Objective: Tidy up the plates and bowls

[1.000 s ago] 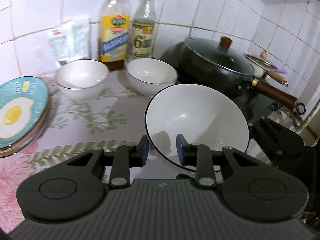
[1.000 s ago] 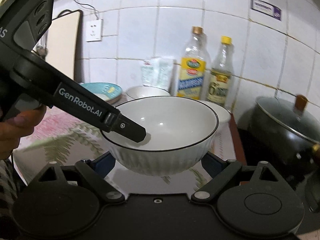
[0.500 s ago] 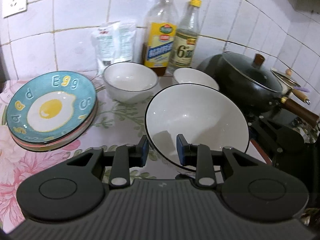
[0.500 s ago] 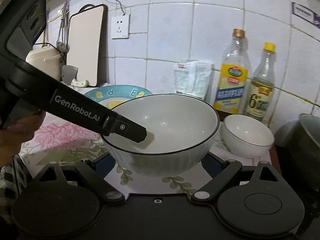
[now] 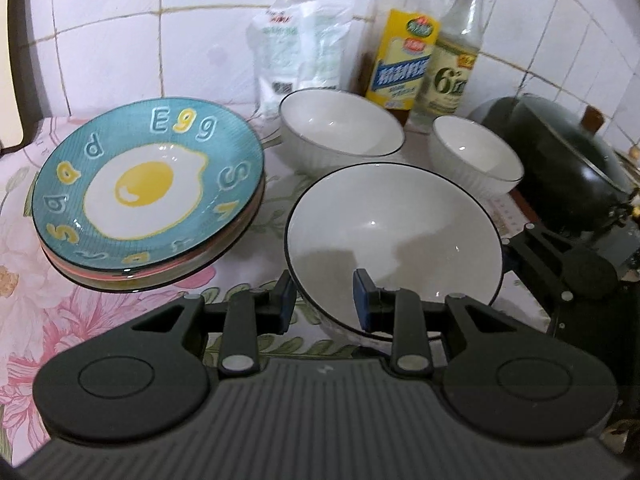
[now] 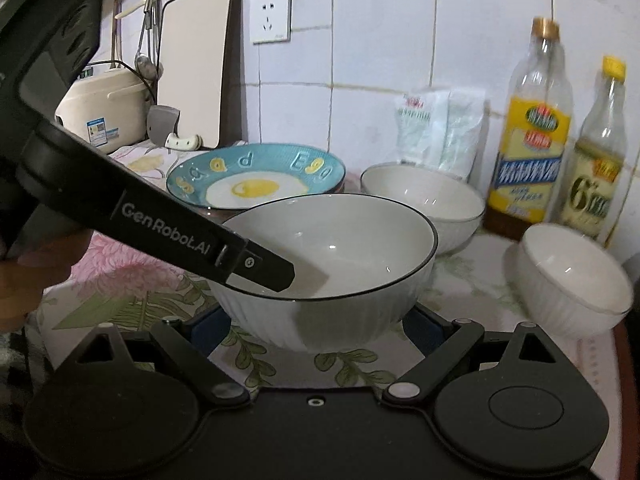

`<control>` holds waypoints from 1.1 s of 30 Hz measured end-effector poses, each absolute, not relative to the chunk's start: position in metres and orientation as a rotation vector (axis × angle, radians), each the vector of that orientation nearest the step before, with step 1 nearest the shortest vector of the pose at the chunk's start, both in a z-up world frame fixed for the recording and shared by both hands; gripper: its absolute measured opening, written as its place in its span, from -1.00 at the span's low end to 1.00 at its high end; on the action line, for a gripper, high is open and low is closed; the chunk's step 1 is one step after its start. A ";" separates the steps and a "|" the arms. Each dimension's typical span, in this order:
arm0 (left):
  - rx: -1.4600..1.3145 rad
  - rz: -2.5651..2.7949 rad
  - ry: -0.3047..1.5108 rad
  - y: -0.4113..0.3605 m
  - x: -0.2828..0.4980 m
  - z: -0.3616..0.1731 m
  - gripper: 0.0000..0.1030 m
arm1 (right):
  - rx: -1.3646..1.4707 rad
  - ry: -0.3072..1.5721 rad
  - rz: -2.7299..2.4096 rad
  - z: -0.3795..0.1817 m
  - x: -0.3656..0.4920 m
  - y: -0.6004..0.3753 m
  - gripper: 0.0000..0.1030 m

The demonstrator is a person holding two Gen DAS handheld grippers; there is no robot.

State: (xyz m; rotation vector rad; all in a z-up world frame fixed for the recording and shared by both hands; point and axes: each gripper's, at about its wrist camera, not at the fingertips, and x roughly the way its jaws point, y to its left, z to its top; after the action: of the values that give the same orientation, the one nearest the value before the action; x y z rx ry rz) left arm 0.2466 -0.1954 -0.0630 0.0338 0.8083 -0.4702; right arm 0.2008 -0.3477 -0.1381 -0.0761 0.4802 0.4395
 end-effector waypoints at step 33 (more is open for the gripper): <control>0.192 -0.586 0.746 -0.246 0.214 0.009 0.01 | 0.280 0.524 0.131 -0.091 0.172 -0.469 0.82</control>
State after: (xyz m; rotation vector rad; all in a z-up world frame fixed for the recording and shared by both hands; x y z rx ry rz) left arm 0.2141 -0.2460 0.0086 0.1916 0.7460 -0.5863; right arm 0.1716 -0.4687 -0.0912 0.2796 0.5236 0.1314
